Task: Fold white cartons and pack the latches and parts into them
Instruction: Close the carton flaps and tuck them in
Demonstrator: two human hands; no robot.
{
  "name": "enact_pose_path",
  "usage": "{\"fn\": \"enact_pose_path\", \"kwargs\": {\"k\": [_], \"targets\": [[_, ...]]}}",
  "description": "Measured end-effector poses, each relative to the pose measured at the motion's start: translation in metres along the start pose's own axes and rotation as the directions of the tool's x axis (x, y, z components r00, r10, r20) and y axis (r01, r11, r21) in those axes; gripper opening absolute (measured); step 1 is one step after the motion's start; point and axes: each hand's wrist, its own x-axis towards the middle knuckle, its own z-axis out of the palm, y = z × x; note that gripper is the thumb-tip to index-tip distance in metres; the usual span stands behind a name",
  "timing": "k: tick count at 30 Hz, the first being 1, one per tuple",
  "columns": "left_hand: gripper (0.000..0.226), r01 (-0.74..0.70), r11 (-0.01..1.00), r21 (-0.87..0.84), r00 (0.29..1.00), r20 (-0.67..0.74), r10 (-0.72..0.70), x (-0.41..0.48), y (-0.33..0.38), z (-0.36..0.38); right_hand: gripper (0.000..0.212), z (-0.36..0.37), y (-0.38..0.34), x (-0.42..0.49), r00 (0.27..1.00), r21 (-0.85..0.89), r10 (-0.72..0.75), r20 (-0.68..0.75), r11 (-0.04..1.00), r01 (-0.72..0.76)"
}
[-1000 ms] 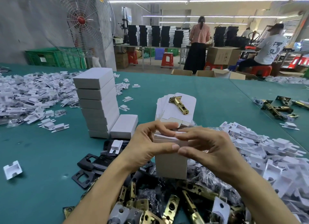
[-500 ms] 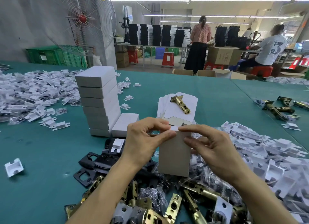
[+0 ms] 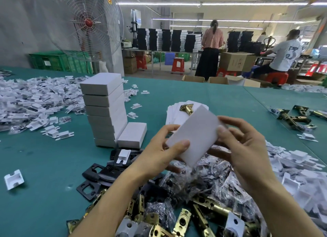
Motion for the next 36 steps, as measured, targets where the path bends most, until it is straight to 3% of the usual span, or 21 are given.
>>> {"fn": "enact_pose_path", "kwargs": {"k": [4, 10, 16, 19, 22, 26, 32, 36], "targets": [[0.019, 0.011, 0.990, -0.137, 1.000, -0.016, -0.014, -0.002, 0.007, 0.007, 0.022, 0.002, 0.001, 0.001, 0.979, 0.143, 0.188, -0.075, 0.974, -0.176], [0.015, -0.084, 0.986, 0.142, 0.922, -0.365, 0.131, 0.005, 0.006, 0.003, 0.005, 0.021, 0.022, -0.011, 0.943, -0.108, 0.333, 0.024, 0.938, -0.329], [0.021, 0.059, 0.936, 0.348, 0.972, -0.234, 0.026, 0.004, 0.009, 0.002, 0.011, 0.011, 0.018, -0.006, 0.923, -0.073, 0.384, 0.004, 0.921, -0.383], [0.015, 0.050, 0.994, 0.102, 0.954, -0.299, -0.017, 0.004, 0.011, 0.002, 0.027, 0.011, 0.012, -0.004, 0.917, 0.024, 0.394, 0.066, 0.918, -0.397], [0.020, 0.072, 0.990, -0.118, 0.878, -0.464, -0.118, 0.014, 0.010, -0.007, 0.046, 0.016, 0.012, -0.005, 0.912, 0.004, 0.390, 0.129, 0.919, -0.393], [0.029, 0.038, 0.896, -0.443, 0.729, -0.600, -0.328, 0.040, 0.009, -0.031, 0.026, 0.013, 0.010, -0.007, 0.897, -0.091, 0.406, 0.176, 0.914, -0.395], [0.030, 0.109, 0.844, -0.525, 0.607, -0.637, -0.474, 0.061, -0.010, -0.045, 0.019, 0.011, 0.006, -0.007, 0.890, -0.121, 0.408, 0.204, 0.913, -0.391], [0.060, 0.047, 0.835, -0.548, 0.539, -0.690, -0.483, 0.068, -0.009, -0.044, 0.019, 0.008, 0.006, -0.006, 0.890, -0.101, 0.413, 0.195, 0.910, -0.401]]}}
